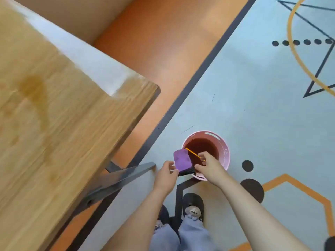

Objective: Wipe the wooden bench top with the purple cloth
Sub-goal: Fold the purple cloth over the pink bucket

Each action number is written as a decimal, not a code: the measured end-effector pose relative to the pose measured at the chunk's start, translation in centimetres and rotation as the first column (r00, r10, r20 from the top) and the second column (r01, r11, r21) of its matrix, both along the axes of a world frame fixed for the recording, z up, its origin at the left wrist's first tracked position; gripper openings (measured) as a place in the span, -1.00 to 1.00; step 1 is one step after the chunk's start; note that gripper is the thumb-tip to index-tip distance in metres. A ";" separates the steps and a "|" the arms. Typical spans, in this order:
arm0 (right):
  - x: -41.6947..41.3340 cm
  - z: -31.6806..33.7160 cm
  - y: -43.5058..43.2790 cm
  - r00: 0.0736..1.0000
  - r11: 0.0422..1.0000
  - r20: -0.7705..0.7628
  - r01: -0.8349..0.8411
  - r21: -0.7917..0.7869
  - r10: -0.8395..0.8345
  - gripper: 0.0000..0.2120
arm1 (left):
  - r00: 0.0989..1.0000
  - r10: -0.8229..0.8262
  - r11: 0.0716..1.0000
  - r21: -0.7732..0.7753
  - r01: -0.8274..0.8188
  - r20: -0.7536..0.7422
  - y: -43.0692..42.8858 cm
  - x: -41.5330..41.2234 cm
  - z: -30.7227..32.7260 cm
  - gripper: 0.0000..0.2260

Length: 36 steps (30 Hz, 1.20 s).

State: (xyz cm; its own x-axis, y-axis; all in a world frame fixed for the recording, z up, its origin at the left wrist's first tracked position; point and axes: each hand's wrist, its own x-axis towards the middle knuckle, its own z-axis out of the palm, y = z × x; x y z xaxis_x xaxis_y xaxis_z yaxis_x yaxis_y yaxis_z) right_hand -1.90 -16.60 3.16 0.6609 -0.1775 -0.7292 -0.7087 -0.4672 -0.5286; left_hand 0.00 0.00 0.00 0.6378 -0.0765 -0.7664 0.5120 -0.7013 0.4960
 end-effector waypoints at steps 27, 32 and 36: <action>-1.1 -1.7 -2.0 0.875 0.879 0.229 0.341 0.333 -0.426 -0.74 | 0.888 0.457 0.851 -0.311 -0.424 0.040 -1.9 0.7 1.5 -0.65; -4.2 10.3 -2.3 0.906 0.952 0.317 0.219 0.212 -0.279 -0.77 | 0.941 0.263 0.925 -0.333 -0.183 0.214 -1.4 -1.3 13.4 -0.67; -6.5 20.7 -1.4 0.929 0.987 0.335 0.145 0.063 -0.158 -0.64 | 0.948 0.178 0.950 -0.298 -0.095 0.263 -0.4 -3.5 23.6 -0.59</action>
State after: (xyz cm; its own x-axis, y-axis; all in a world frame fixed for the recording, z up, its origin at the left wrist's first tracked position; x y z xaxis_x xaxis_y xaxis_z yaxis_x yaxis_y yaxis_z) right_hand -8.43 -18.02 23.86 0.8368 -0.2724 -0.4749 -0.5457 -0.3440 -0.7641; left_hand -3.54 -0.42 23.60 0.8440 -0.1569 -0.5129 0.4025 -0.4469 0.7989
